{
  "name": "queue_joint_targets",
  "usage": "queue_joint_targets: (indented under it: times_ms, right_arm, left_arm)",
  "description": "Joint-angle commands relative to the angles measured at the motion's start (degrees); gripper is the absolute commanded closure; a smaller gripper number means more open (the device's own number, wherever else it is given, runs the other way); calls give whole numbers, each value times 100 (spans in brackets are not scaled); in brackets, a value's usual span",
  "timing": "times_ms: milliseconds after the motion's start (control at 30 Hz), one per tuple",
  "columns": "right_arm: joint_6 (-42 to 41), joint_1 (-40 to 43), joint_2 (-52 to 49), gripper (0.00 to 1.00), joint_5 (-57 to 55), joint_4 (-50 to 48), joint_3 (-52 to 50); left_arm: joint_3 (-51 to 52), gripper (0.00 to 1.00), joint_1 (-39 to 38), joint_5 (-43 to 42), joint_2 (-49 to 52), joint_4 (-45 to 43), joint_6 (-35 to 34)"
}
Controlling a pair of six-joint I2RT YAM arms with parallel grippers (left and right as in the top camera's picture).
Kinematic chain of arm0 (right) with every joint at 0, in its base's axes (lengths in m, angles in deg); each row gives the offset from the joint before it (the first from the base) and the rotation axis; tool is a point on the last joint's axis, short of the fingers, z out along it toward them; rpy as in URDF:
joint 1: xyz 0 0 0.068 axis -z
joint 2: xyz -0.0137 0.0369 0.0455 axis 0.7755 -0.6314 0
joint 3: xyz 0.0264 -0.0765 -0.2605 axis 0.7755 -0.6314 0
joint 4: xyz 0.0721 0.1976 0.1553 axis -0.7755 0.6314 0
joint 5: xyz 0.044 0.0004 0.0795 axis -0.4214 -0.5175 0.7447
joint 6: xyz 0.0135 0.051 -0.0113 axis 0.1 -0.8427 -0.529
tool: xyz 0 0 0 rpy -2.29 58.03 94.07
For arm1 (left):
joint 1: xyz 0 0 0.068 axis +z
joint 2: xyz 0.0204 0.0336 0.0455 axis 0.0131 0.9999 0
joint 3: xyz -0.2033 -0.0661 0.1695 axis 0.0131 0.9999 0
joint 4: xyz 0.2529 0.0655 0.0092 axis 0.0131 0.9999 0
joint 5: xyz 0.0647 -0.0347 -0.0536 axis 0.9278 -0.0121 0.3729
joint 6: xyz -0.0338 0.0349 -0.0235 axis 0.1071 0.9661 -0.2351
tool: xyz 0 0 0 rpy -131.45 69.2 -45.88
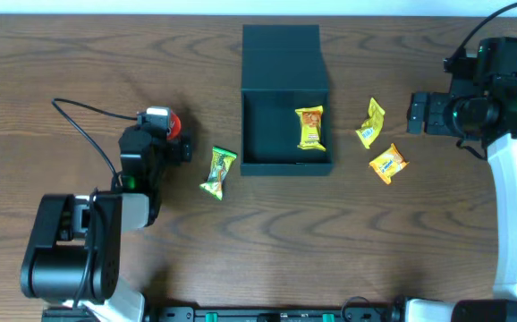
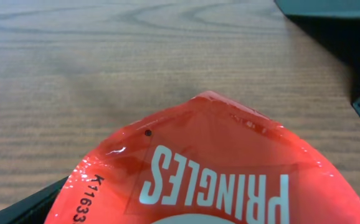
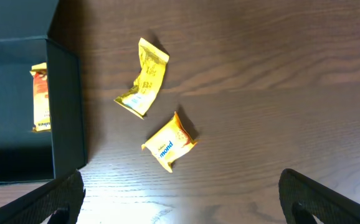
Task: Pack container
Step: 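Move the left gripper to the red Pringles can and grasp it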
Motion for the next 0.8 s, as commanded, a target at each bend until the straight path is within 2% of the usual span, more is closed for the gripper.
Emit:
queue_joint_targets:
  times_ms: [0, 133, 333, 467, 600, 767]
  right_arm:
    - [90, 42, -70, 1, 22, 11, 79]
    - [90, 39, -70, 1, 22, 28, 79]
    - [87, 39, -70, 1, 24, 35, 79]
    - [87, 39, -70, 1, 24, 59, 79]
    - [90, 39, -70, 1, 22, 74, 79]
    - [92, 42, -70, 1, 20, 70, 79]
  left_arm:
    - [15, 5, 22, -35, 293, 46, 101]
    - [15, 5, 22, -42, 293, 74, 85]
    - [17, 5, 13, -50, 293, 306, -566]
    - [46, 5, 13, -98, 291, 413, -553]
    - [129, 5, 13, -706, 214, 420, 7]
    - [378, 4, 13, -627, 111, 417, -2]
